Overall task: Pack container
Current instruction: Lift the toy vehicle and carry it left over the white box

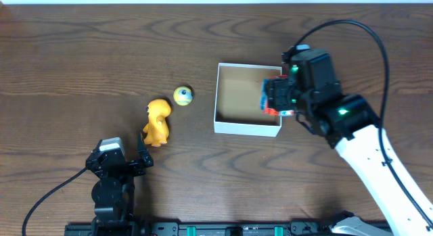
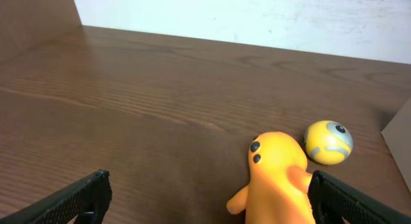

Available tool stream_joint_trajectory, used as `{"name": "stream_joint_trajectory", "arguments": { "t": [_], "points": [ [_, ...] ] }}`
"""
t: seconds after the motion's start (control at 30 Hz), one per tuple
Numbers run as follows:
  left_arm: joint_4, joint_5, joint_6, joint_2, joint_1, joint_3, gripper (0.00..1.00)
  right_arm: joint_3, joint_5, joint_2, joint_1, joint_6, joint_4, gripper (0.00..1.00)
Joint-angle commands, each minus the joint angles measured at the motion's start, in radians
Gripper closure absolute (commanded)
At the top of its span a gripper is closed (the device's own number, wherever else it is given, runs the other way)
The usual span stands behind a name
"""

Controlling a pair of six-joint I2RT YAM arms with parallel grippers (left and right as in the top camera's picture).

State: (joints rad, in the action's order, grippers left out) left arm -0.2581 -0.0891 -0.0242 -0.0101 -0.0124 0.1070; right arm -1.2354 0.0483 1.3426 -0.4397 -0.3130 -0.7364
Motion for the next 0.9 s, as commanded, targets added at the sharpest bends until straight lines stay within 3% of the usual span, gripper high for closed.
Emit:
{"name": "stream_joint_trajectory", "arguments": {
  "t": [0.0, 0.23, 0.87],
  "points": [
    [-0.005, -0.008, 0.017, 0.006, -0.006, -0.025, 0.02, -0.014, 0.070, 0.041, -0.055, -0.102, 0.033, 0.49],
    [-0.005, -0.008, 0.017, 0.006, -0.006, -0.025, 0.02, -0.014, 0.166, 0.134, -0.100, -0.162, 0.050, 0.50],
    [-0.005, -0.008, 0.017, 0.006, -0.006, -0.025, 0.02, -0.014, 0.217, 0.332, -0.106, -0.123, 0.093, 0.46]
  ]
}}
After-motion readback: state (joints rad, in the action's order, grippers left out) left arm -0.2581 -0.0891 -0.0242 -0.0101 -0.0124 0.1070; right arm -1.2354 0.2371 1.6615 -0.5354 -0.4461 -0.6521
